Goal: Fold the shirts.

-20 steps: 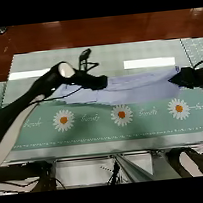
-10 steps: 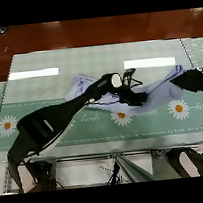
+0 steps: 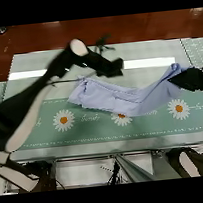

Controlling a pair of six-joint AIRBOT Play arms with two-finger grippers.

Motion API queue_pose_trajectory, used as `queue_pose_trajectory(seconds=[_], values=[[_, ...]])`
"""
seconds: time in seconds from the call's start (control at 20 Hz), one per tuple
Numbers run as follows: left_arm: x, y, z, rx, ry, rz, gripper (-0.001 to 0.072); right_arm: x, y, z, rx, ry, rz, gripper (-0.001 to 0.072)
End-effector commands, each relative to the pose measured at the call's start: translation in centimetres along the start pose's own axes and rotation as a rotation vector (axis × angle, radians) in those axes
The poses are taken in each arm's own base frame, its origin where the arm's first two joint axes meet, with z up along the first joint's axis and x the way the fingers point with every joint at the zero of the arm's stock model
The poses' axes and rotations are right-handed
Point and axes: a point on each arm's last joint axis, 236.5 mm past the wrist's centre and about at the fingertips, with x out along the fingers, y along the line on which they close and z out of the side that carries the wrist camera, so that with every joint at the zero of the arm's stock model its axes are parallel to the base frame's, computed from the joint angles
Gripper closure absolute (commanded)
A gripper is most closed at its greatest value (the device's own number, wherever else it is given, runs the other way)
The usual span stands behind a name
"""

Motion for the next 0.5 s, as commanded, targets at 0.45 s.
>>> queue_pose_trajectory(seconds=[0.45], values=[[-29.1,11.0,-11.9,-0.039,-0.537,0.501,0.0682,18.5,14.7,-1.6,-0.215,0.257,0.273,0.069]])
